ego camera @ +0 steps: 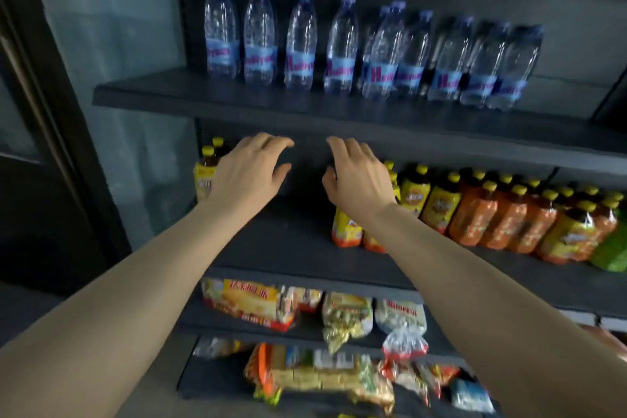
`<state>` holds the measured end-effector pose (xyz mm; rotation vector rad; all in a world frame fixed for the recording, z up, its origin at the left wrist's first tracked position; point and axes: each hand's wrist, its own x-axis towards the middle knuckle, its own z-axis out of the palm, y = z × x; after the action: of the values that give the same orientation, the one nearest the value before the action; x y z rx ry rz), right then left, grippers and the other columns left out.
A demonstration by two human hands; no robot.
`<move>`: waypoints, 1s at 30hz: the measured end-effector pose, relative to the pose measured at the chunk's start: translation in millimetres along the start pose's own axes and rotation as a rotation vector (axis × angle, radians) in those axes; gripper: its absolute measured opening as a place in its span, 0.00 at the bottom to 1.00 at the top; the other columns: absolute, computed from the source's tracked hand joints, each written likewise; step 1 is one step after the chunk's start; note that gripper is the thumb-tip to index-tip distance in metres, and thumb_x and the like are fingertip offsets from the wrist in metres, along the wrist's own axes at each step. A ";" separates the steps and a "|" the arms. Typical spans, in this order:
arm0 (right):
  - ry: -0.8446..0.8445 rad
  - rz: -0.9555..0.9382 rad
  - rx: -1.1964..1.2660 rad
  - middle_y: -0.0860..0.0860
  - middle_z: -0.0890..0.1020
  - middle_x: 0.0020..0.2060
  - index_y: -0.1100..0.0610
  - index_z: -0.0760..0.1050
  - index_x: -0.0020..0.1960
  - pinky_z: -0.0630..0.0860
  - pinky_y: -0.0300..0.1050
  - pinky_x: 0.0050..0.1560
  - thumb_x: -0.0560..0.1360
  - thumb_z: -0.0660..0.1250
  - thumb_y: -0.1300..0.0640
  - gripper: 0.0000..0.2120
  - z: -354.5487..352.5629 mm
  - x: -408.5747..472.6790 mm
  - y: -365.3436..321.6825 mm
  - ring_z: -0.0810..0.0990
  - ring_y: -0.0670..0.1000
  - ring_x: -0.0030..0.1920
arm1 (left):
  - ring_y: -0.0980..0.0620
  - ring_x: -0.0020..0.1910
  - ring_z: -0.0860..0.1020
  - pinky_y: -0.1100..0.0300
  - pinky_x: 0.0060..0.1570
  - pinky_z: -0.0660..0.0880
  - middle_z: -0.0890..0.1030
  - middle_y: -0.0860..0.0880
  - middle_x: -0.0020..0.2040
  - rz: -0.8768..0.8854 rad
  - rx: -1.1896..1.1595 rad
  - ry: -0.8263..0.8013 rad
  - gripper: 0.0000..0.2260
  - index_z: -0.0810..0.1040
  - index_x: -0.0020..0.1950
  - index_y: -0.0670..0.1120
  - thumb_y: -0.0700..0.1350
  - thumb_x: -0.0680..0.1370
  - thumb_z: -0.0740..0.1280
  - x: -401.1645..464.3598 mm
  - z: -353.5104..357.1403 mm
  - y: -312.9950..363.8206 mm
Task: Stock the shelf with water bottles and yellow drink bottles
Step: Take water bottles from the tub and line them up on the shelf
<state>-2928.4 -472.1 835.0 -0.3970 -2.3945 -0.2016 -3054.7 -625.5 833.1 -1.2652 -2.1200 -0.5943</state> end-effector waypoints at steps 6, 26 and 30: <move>-0.166 -0.017 0.128 0.58 0.78 0.56 0.62 0.71 0.69 0.76 0.50 0.38 0.74 0.66 0.60 0.23 60.5 -100.7 -35.0 0.79 0.61 0.52 | 0.45 0.57 0.77 0.52 0.43 0.78 0.78 0.50 0.61 -0.128 -0.083 -0.160 0.16 0.75 0.66 0.52 0.50 0.79 0.67 -121.3 57.5 -2.9; -0.893 -0.023 0.365 0.56 0.74 0.60 0.59 0.72 0.64 0.80 0.51 0.38 0.71 0.71 0.60 0.22 339.5 -476.5 -93.1 0.78 0.59 0.50 | 0.40 0.46 0.78 0.50 0.42 0.75 0.82 0.45 0.52 -0.784 -0.104 -0.750 0.15 0.80 0.59 0.49 0.42 0.73 0.72 -555.3 293.9 -6.8; -1.000 -0.071 0.341 0.56 0.76 0.57 0.58 0.71 0.62 0.77 0.49 0.34 0.67 0.73 0.62 0.25 404.1 -542.5 -110.2 0.79 0.59 0.47 | 0.38 0.48 0.77 0.48 0.46 0.77 0.81 0.44 0.53 -0.858 -0.093 -0.839 0.15 0.80 0.59 0.48 0.43 0.72 0.73 -642.5 339.6 -8.6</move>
<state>-2826.2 -599.1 169.3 -0.2773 -3.3339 0.4912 -2912.1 -814.8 146.0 -0.6109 -3.4095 -0.5383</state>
